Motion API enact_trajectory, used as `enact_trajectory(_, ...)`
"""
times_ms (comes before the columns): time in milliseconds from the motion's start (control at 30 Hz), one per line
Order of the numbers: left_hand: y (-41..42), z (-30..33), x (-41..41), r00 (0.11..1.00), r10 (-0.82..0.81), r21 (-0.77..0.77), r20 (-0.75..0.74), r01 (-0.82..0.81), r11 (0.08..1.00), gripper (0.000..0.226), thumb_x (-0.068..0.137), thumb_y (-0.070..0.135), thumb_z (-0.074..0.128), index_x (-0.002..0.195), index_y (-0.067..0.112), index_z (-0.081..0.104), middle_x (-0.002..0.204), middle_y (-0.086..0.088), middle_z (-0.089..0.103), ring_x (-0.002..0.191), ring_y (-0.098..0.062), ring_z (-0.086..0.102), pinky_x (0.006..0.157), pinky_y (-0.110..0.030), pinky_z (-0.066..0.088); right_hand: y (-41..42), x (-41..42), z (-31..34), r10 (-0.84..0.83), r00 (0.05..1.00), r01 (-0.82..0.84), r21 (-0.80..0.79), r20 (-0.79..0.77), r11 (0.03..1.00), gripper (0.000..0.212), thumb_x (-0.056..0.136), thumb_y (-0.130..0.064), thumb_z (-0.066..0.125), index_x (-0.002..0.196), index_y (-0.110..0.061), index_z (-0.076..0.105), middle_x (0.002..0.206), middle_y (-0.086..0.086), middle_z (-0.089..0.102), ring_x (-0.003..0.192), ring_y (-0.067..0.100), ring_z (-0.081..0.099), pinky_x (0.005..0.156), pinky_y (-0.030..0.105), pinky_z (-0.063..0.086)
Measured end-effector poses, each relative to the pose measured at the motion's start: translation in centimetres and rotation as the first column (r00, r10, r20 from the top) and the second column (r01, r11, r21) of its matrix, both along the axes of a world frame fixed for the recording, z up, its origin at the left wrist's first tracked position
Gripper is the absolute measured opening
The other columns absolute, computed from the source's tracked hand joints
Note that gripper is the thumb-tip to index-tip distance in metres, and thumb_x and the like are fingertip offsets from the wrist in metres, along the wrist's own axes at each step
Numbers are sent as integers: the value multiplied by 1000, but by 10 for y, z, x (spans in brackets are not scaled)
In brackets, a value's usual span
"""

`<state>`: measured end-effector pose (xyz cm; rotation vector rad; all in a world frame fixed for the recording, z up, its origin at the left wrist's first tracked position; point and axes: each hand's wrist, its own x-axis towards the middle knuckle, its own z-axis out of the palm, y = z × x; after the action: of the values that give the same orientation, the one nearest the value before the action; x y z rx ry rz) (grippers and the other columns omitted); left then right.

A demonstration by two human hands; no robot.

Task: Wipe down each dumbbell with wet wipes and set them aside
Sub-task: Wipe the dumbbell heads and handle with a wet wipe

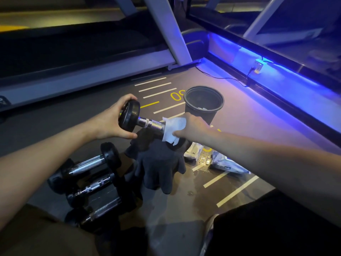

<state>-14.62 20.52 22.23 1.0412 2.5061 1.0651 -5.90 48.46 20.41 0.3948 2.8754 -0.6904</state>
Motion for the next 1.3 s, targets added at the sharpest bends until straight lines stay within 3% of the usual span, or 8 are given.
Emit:
enact_trajectory(133,-3,2,3,999,35,-53,21,-33,998,110,50,50,89,140,44,27,131,12,46,121,-21,57,106,-42,49,-3,5,-6,-63,995,83,-300,76,950,74,82,-39,69,143,-26,28,112,9,62,77,31,72,49,40,60)
enact_trajectory(233,-8,2,4,995,73,-178,-64,-83,980,110,55,44,95,139,46,25,132,3,54,114,-23,60,98,-41,50,-6,4,-14,-39,994,85,-494,102,866,74,82,-32,68,142,-35,25,114,14,63,64,37,73,49,48,60)
enact_trajectory(333,-12,-1,4,987,107,-299,-121,-139,944,109,60,43,95,141,45,23,117,-2,63,99,-26,62,83,-37,49,-9,3,-18,-17,998,45,-586,54,809,70,81,-29,70,139,-34,33,116,10,62,73,35,75,51,53,59)
enact_trajectory(533,-20,-10,5,977,167,-414,-132,-207,886,111,56,55,92,141,46,20,112,-5,64,96,-29,59,78,-36,44,-16,-1,-14,4,1000,-13,-447,-19,894,47,84,-26,64,125,-27,41,102,5,64,57,36,71,54,47,61)
enact_trajectory(600,-23,-11,8,973,196,-423,-125,-231,876,111,55,56,92,140,47,20,110,-4,65,96,-29,59,79,-36,46,-19,-4,-14,46,997,-63,-316,-60,947,42,85,-28,64,122,-22,44,96,6,65,67,33,71,51,31,55)
enact_trajectory(700,-29,-15,17,965,240,-413,-101,-261,873,111,53,56,92,138,49,21,108,-3,64,97,-29,60,85,-39,51,-23,-11,-16,84,991,-104,-201,-104,974,46,86,-30,63,127,-19,47,103,8,65,87,30,63,64,32,45)
enact_trajectory(1133,-119,16,55,902,408,-438,-138,-425,792,108,48,61,89,132,52,22,104,0,66,93,-28,63,84,-41,52,-104,-31,-8,273,931,-318,-172,-243,932,50,80,-35,63,126,-25,48,103,3,65,101,30,57,83,42,51)
enact_trajectory(1300,-167,17,79,865,476,-410,-160,-497,765,107,51,58,91,134,50,24,112,2,65,98,-27,62,85,-40,51,-153,-33,-3,335,898,-396,-192,-286,898,50,84,-30,65,129,-24,46,101,4,65,93,29,56,70,34,40)
